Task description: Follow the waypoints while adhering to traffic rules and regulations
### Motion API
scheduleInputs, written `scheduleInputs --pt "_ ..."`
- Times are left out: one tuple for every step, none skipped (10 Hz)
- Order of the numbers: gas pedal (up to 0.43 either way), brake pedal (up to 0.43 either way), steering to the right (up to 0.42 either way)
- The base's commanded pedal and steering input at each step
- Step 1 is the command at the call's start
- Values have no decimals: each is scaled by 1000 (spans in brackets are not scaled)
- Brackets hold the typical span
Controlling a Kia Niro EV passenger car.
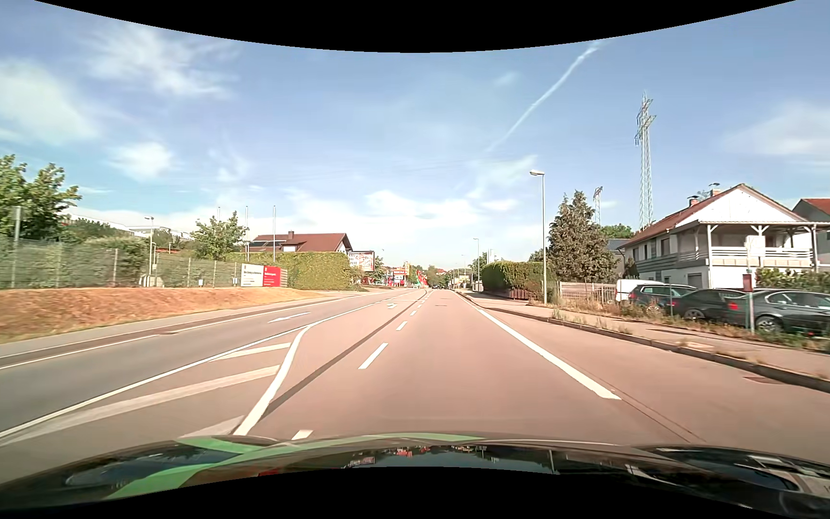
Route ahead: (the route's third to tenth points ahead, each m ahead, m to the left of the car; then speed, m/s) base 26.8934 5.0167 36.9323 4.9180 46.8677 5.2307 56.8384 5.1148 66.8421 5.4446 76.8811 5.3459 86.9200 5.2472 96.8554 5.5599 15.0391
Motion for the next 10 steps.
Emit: scheduleInputs --pt "209 0 -3" --pt "209 0 -2" --pt "209 0 -2" --pt "209 0 0" --pt "209 0 1" --pt "209 0 1" --pt "209 0 1" --pt "197 0 1" --pt "197 0 1" --pt "189 0 1"
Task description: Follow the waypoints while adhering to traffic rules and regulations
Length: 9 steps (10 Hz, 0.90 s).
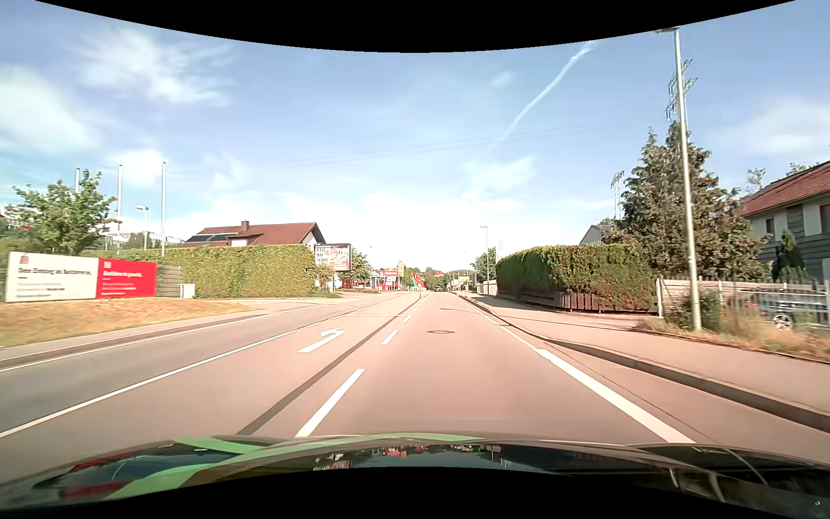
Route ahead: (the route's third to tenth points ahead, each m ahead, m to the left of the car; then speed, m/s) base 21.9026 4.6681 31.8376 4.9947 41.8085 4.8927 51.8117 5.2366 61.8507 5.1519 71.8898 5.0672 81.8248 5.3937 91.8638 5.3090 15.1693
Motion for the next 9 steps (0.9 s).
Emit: scheduleInputs --pt "169 0 1" --pt "169 0 1" --pt "169 0 2" --pt "169 0 1" --pt "169 0 2" --pt "169 0 2" --pt "169 0 1" --pt "169 0 1" --pt "169 0 1"
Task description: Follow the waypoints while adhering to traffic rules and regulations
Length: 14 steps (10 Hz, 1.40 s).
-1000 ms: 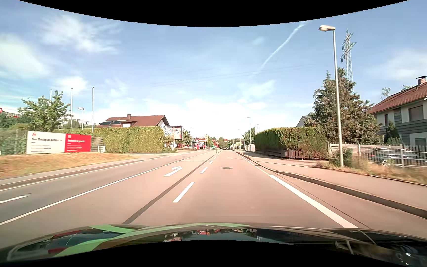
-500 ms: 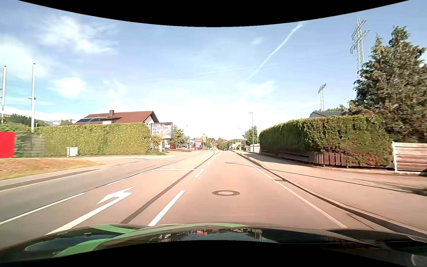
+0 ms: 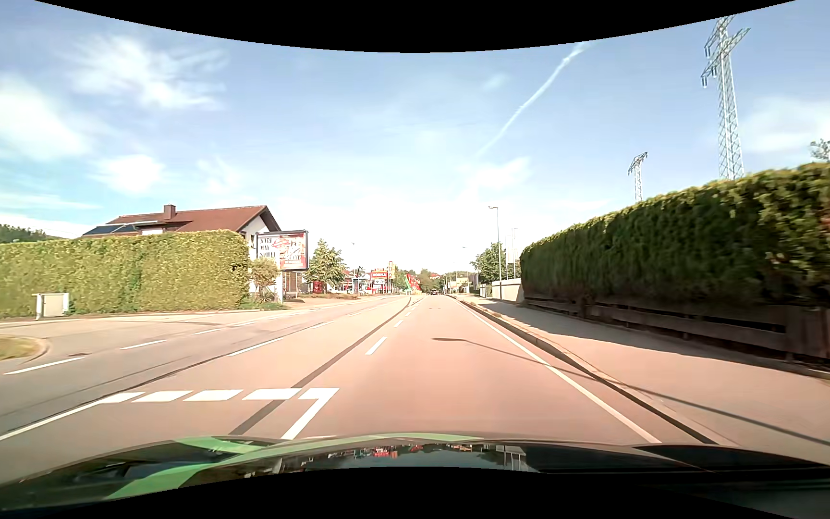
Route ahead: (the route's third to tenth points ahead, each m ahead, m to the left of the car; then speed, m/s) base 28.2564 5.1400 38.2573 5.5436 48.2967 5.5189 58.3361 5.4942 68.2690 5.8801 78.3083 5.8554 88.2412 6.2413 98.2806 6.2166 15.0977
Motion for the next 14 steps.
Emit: scheduleInputs --pt "169 0 2" --pt "157 0 1" --pt "138 0 1" --pt "138 0 1" --pt "138 0 2" --pt "138 0 2" --pt "138 0 1" --pt "138 0 1" --pt "138 0 0" --pt "138 0 -3" --pt "138 0 -6" --pt "138 0 -7" --pt "138 0 -7" --pt "138 0 -8"
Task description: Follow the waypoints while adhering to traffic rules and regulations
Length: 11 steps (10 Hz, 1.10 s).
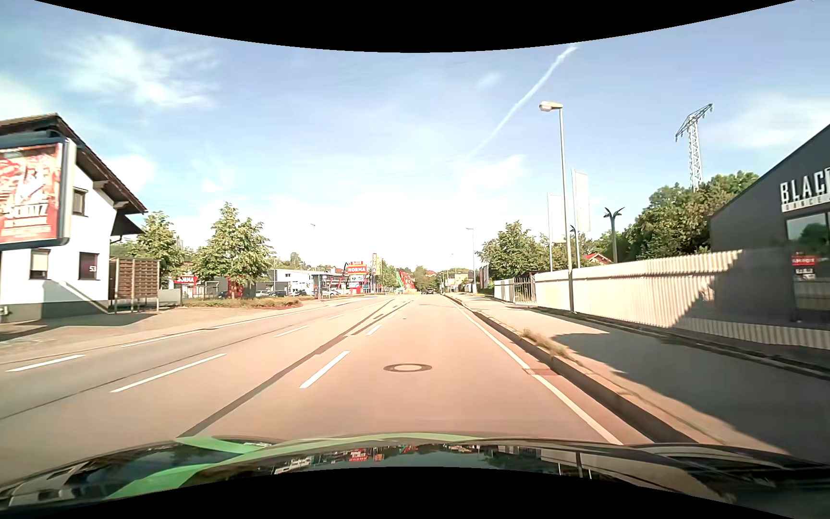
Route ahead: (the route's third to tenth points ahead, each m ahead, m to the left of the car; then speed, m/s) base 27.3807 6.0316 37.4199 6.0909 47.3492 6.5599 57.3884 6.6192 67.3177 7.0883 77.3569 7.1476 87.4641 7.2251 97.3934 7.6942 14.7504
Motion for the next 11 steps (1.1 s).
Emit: scheduleInputs --pt "110 0 -9" --pt "110 0 -11" --pt "110 0 -11" --pt "118 0 -11" --pt "118 0 -12" --pt "130 0 -14" --pt "138 0 -14" --pt "138 0 -12" --pt "138 0 -9" --pt "138 0 -8" --pt "138 0 -7"
